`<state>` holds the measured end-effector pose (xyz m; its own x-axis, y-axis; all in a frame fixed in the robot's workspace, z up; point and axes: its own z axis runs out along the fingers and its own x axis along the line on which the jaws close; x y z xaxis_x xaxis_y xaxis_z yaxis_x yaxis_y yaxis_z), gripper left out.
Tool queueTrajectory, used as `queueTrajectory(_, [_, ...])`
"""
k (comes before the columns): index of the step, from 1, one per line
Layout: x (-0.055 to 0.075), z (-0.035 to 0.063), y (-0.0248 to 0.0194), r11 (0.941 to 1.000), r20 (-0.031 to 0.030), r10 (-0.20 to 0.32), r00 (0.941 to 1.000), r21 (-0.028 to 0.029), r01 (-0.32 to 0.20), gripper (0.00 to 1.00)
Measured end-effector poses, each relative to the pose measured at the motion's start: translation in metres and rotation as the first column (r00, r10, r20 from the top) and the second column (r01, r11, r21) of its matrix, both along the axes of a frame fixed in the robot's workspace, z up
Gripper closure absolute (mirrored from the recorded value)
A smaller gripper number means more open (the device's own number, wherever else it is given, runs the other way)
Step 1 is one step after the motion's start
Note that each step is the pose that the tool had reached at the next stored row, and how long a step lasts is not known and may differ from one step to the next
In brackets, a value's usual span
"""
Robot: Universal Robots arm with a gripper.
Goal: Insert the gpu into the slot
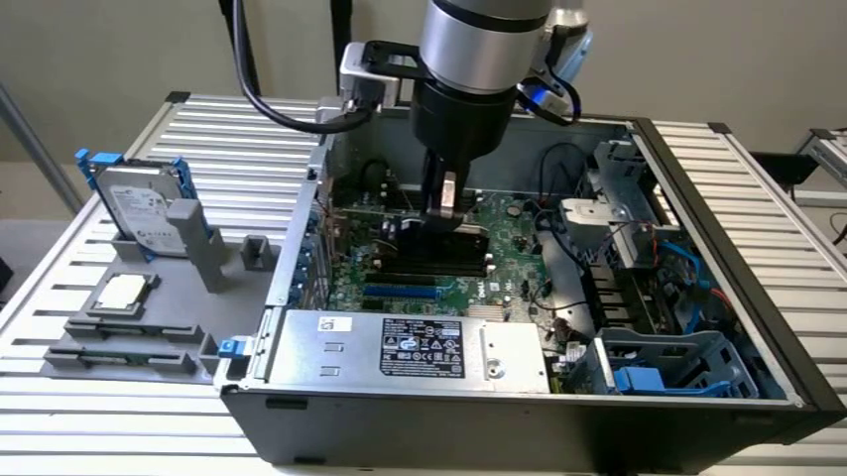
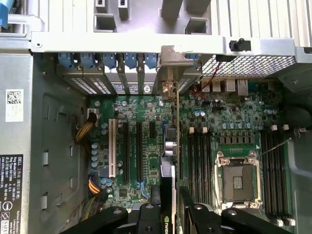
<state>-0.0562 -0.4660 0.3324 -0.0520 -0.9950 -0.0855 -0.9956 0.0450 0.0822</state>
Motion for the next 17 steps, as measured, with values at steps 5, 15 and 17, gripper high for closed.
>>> queueTrajectory(5, [-0.003, -0.0091, 0.0, 1.0, 0.0006, 0.001, 1.0, 0.0006, -0.001, 0.74])
queueTrajectory(15, [-0.008, -0.0273, 0.0005, 1.0, 0.0031, 0.001, 1.0, 0.001, -0.001, 0.74])
queueTrajectory(17, [-0.008, -0.0309, 0.0008, 1.0, 0.0035, 0.001, 1.0, 0.0012, -0.001, 0.74])
